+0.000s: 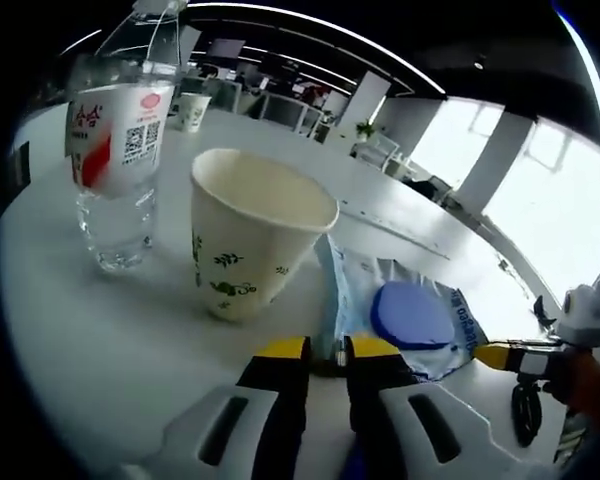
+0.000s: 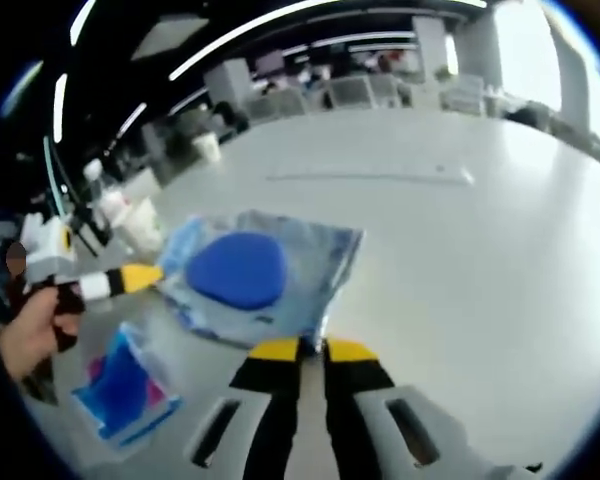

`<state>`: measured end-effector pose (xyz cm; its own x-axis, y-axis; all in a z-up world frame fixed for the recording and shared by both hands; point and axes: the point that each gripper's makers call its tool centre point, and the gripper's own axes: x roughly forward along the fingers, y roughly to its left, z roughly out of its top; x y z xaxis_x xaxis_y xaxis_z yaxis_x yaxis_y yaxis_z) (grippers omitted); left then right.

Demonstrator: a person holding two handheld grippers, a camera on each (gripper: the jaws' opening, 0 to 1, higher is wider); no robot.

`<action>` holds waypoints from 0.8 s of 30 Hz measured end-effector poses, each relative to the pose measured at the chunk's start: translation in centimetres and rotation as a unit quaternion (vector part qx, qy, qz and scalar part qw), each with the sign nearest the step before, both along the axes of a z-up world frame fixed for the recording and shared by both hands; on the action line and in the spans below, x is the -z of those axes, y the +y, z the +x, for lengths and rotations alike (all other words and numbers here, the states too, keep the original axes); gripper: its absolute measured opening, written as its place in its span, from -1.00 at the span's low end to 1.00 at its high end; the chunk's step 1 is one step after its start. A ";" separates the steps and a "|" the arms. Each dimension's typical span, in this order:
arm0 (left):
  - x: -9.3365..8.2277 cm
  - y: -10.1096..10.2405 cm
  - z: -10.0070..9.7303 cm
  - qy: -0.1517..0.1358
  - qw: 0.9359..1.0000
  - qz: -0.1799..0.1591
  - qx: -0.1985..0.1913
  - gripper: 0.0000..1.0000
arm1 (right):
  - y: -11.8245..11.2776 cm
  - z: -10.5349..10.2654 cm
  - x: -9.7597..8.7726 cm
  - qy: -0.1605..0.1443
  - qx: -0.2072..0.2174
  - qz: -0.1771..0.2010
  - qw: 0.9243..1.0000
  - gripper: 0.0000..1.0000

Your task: Arrange the tabletop items into an orderly group along one side of the table until the central work area is clear of visible clutter.

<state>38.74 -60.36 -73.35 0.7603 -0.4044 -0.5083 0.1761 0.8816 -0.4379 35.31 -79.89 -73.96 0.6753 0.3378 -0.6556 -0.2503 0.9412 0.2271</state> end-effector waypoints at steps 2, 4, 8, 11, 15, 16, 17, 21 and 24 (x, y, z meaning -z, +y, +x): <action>-0.2 0.0 0.0 -0.005 1.000 0.003 0.002 -0.61 | -0.2 0.0 -0.2 -0.005 0.005 -0.006 1.000 -0.83; -0.4 0.0 -0.2 -0.005 1.000 0.002 0.005 -0.51 | -0.2 0.0 -0.5 -0.008 0.007 -0.005 1.000 -0.76; -0.8 0.1 -0.6 -0.010 1.000 -0.001 0.011 -0.37 | -0.4 -0.3 -0.7 -0.008 0.007 -0.014 1.000 -0.43; -1.4 0.2 -0.8 -0.020 1.000 0.003 0.018 -0.24 | -0.5 -0.4 -1.3 -0.017 0.002 -0.018 1.000 -0.24; -2.3 0.5 -1.5 -0.027 0.999 0.014 0.024 -0.02 | -0.6 -0.6 -2.1 -0.027 -0.003 -0.024 0.999 -0.04; -2.6 0.6 -1.6 -0.031 0.999 0.017 0.024 0.02 | -0.6 -0.7 -2.4 -0.033 -0.007 -0.024 0.999 0.00; -2.9 0.7 -1.9 -0.034 0.999 0.017 0.024 0.08 | -0.4 -0.8 -2.7 -0.034 -0.014 -0.022 0.999 0.04; -3.6 1.0 -2.7 -0.036 0.999 0.008 0.019 0.30 | -0.1 -1.4 -3.5 -0.043 -0.028 -0.024 0.998 0.17; -3.9 1.2 -3.4 -0.031 0.999 0.002 0.017 0.48 | 0.0 -1.7 -4.2 -0.049 -0.029 -0.029 0.998 0.32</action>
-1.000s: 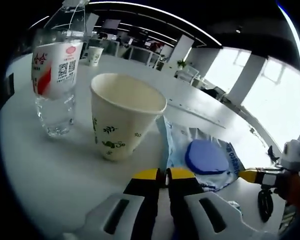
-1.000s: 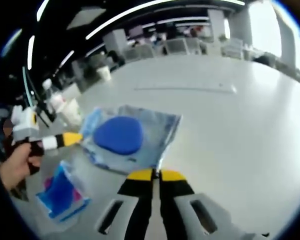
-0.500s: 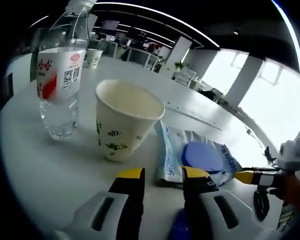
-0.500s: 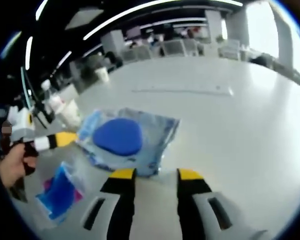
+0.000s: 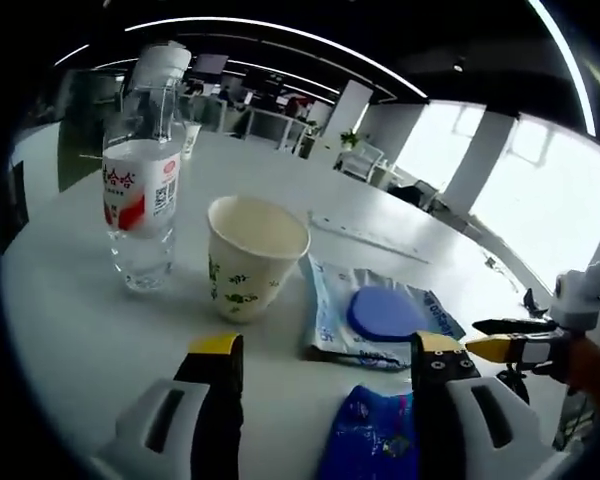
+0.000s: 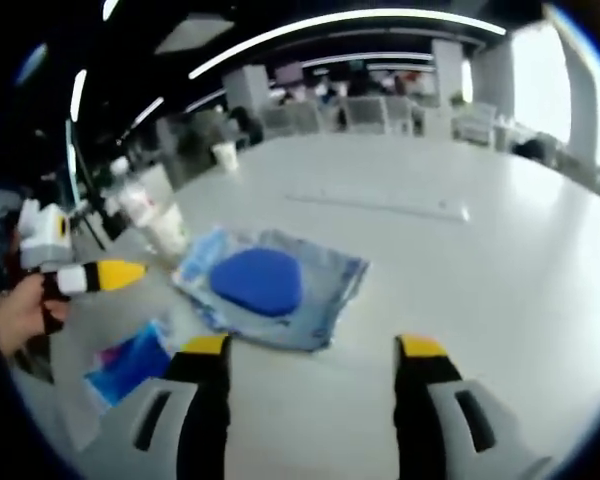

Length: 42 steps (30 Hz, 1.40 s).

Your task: Arrange the tabletop items into an orderly group along one side of the table until the central work area is clear of visible clutter.

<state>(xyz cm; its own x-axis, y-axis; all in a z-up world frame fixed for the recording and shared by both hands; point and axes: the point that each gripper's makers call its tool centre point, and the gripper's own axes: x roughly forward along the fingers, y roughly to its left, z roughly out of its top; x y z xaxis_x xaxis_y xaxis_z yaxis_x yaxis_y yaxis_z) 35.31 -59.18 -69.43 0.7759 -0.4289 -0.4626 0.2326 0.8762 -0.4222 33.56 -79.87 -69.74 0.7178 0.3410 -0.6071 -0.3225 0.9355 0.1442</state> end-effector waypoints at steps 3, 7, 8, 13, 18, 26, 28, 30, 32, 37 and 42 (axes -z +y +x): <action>-0.3 0.1 -0.8 0.003 1.000 0.001 0.004 0.64 | 0.3 -0.3 -0.6 -0.007 -0.004 0.004 1.000 0.47; -0.7 0.4 -1.7 0.000 1.000 0.016 0.014 0.72 | 1.1 -0.9 -1.1 -0.008 -0.020 0.013 1.000 0.56; -0.9 0.4 -2.0 -0.001 1.000 0.017 0.016 0.75 | 1.4 -1.2 -1.2 -0.010 -0.028 0.017 0.999 0.62; -1.7 0.4 -3.5 -0.003 1.000 0.003 0.026 0.82 | 2.2 -2.1 -1.5 -0.014 -0.058 0.032 0.998 0.74; -1.7 0.2 -5.2 0.001 0.999 0.000 0.040 0.95 | 3.2 -2.9 -2.0 -0.030 -0.096 0.034 0.994 0.79; -1.3 0.8 -7.5 -0.003 0.998 0.031 0.046 0.99 | 4.3 -3.8 -2.2 -0.044 -0.137 0.035 0.989 0.75; -1.0 0.7 -8.3 0.001 0.998 0.030 0.047 0.99 | 4.7 -4.0 -2.2 -0.045 -0.147 0.037 0.988 0.72; -0.7 0.7 -9.0 0.003 0.998 0.036 0.053 0.99 | 5.0 -4.1 -2.1 -0.049 -0.154 0.034 0.986 0.68; -0.7 0.7 -9.7 0.007 0.998 0.038 0.051 0.95 | 5.2 -4.2 -2.1 -0.052 -0.159 0.032 0.985 0.67; -1.0 0.5 -11.3 -0.011 0.998 0.038 0.057 0.89 | 5.8 -4.6 -1.3 -0.047 -0.178 0.018 0.983 0.57; -1.3 0.9 -11.7 -0.014 0.998 0.040 0.050 0.85 | 6.6 -4.8 -0.8 -0.045 -0.195 0.016 0.980 0.50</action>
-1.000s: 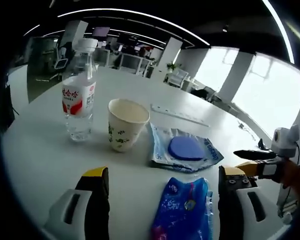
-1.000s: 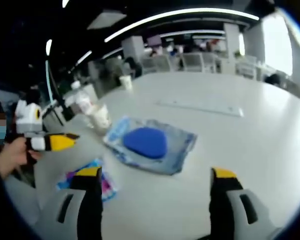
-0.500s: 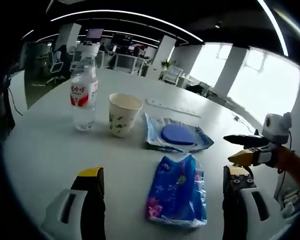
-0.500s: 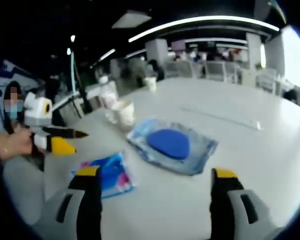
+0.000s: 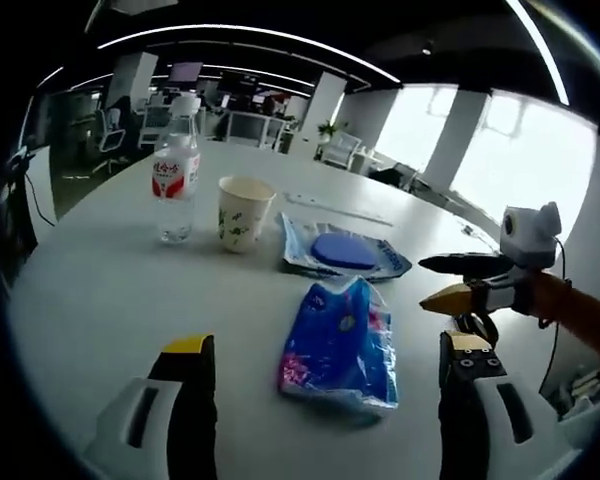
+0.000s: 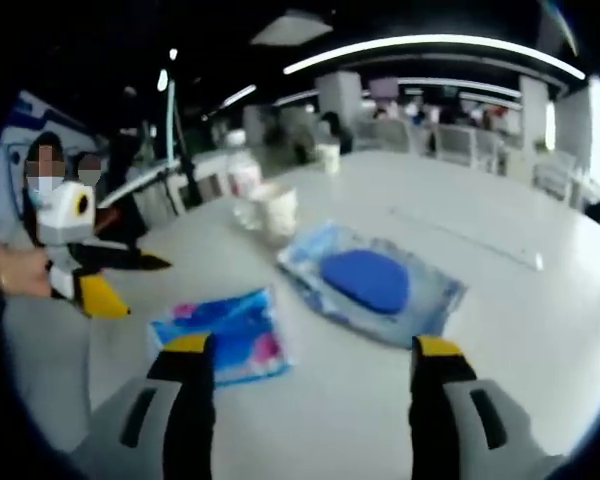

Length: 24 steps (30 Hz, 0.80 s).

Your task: Arrange the tabletop items into an orderly group along one side of the table until the central work area is clear of visible clutter.

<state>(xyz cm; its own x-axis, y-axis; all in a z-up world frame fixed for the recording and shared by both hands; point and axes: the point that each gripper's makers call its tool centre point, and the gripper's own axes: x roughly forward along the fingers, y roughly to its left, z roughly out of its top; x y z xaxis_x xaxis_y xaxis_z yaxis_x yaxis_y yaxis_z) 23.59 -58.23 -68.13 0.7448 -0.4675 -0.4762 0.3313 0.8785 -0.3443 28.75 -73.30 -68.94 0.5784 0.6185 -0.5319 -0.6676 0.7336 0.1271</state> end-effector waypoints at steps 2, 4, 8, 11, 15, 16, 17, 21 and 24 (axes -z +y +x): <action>0.1 0.2 -0.3 -0.002 1.000 0.010 -0.002 0.82 | 0.3 -0.1 0.2 0.001 -0.002 0.001 1.000 0.45; 0.3 0.4 -0.5 -0.004 1.000 0.015 -0.006 0.82 | 0.8 -0.3 0.4 0.005 -0.008 0.007 1.000 0.40; 0.7 0.2 -1.3 0.001 1.000 0.018 -0.011 0.74 | 1.6 -0.6 1.0 0.015 -0.018 0.014 1.000 0.35; 1.2 0.2 -1.8 0.010 1.000 0.022 -0.016 0.66 | 2.1 -0.8 1.4 0.012 -0.031 0.006 0.999 0.29; 2.0 -0.2 -2.8 0.034 0.999 0.014 -0.031 0.52 | 2.7 -0.9 1.6 0.004 -0.041 0.005 0.999 0.25; 2.1 -0.1 -2.9 0.034 0.999 0.017 -0.035 0.50 | 2.8 -1.0 1.6 0.002 -0.042 0.005 0.999 0.23; 2.2 -0.1 -3.0 0.036 0.998 0.018 -0.039 0.47 | 3.0 -1.0 1.7 -0.001 -0.043 0.003 0.999 0.21; 2.7 -1.0 -3.4 0.046 0.998 0.008 -0.036 0.34 | 3.5 -1.0 2.2 -0.005 -0.052 -0.002 0.999 0.13; 3.2 -1.9 -3.9 0.056 0.998 0.006 -0.023 0.21 | 3.6 -1.1 2.7 0.004 -0.058 -0.007 0.998 0.07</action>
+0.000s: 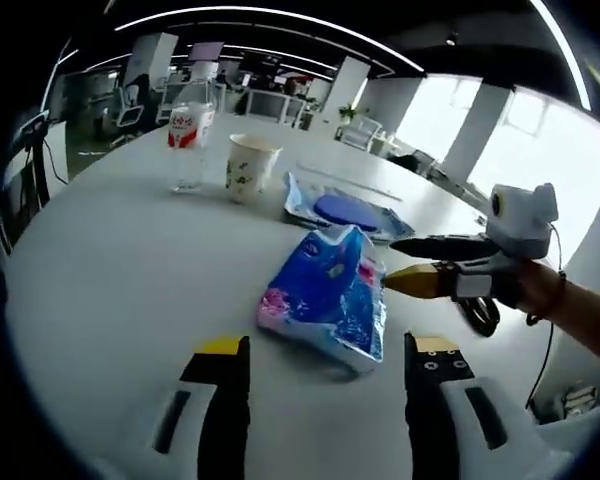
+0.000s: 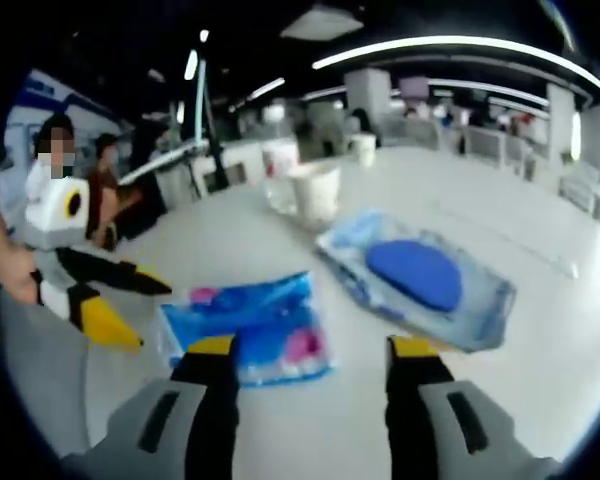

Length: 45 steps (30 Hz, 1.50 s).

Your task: Arrange the tabletop items into an orderly group along one side of the table until the central work area is clear of visible clutter.

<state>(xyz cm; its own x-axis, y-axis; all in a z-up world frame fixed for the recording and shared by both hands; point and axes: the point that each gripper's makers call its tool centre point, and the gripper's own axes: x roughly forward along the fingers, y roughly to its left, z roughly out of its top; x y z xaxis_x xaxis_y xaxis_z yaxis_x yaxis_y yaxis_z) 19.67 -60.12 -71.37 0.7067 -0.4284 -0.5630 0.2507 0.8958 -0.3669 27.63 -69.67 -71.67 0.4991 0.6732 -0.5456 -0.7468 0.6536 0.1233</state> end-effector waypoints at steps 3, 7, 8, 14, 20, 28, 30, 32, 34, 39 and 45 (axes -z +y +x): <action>0.4 -0.4 -0.2 0.008 1.000 -0.003 -0.001 0.15 | 0.3 -0.2 0.3 0.000 -0.011 -0.002 1.000 -0.03; 1.0 -0.9 -0.7 0.029 1.000 -0.004 0.000 0.03 | 0.7 -0.2 1.0 0.002 -0.021 -0.012 1.000 -0.11; 1.1 -1.1 -0.7 0.027 1.000 -0.003 0.002 0.03 | 0.7 -0.2 1.1 0.002 -0.021 -0.013 1.000 -0.12; 1.5 -0.9 -0.6 0.034 0.999 -0.009 -0.010 -0.09 | 1.1 0.1 1.6 -0.002 -0.025 -0.019 0.999 -0.16; 1.6 -1.0 -0.4 0.042 0.999 -0.025 -0.022 -0.29 | 1.4 0.1 2.0 -0.001 -0.029 -0.021 0.999 -0.37; 1.4 -1.7 -0.8 0.053 0.997 -0.046 -0.018 -0.70 | 1.1 0.0 2.2 -0.005 -0.027 -0.036 0.999 -0.61; 1.3 -1.5 -0.7 0.048 0.998 -0.031 -0.017 -0.74 | 0.9 0.0 2.2 -0.004 -0.024 -0.038 0.999 -0.67; 1.3 -1.5 -0.7 0.050 0.998 -0.039 -0.015 -0.78 | 0.6 0.0 2.2 -0.004 -0.020 -0.041 0.999 -0.72; 1.3 -1.4 -0.7 0.053 0.997 -0.044 -0.017 -0.84 | 0.4 0.0 2.2 -0.004 -0.016 -0.043 0.999 -0.78; 1.4 -1.0 -0.7 0.058 0.997 -0.041 -0.017 -0.92 | -0.3 -0.2 2.2 0.004 -0.006 -0.046 0.999 -0.92; 1.2 -0.5 -0.5 0.060 0.997 -0.040 -0.019 -0.94 | -0.1 -0.7 1.7 0.013 -0.001 -0.036 0.999 -1.00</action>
<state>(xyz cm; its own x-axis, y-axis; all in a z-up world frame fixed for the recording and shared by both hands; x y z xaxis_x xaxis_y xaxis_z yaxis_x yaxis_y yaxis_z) 19.17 -60.59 -72.58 0.6523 -0.4500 -0.6099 0.1674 0.8703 -0.4631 26.97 -69.81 -73.39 0.4821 0.6334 -0.6053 -0.7454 0.6596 0.0966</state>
